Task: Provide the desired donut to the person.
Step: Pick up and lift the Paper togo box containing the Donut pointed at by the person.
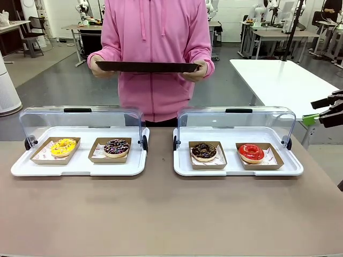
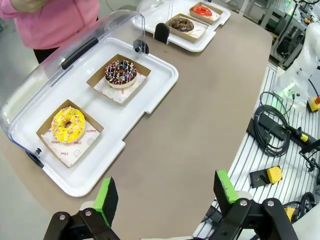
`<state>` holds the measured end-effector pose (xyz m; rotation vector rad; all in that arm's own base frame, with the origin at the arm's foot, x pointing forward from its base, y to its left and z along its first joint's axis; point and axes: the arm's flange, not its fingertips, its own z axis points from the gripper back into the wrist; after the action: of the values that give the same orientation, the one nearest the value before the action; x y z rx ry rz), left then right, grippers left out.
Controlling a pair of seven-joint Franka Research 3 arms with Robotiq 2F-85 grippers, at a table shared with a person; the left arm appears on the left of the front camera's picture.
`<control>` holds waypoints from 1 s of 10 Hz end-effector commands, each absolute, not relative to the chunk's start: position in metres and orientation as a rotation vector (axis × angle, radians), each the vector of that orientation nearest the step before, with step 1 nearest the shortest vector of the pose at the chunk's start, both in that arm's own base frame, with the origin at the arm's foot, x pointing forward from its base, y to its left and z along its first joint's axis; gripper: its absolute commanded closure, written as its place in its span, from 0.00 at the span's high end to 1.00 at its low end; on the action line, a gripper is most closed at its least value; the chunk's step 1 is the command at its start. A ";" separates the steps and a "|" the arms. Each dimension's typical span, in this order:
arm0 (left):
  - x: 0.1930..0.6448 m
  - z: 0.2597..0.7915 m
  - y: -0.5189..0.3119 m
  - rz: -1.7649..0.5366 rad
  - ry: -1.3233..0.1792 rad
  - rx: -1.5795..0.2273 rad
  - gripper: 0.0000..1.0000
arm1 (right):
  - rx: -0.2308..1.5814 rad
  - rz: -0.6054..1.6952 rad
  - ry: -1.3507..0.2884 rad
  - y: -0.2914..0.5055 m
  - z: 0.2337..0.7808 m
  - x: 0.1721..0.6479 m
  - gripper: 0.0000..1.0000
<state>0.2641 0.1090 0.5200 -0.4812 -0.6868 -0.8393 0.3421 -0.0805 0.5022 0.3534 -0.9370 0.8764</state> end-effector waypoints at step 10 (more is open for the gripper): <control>0.259 0.525 0.110 -0.839 -0.705 -0.464 1.00 | 0.377 0.880 -1.007 -0.082 0.504 0.342 1.00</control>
<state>0.2612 0.1060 0.5252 -0.4616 -0.6956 -0.8393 0.3412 -0.0822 0.5059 0.3693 -1.0157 0.8791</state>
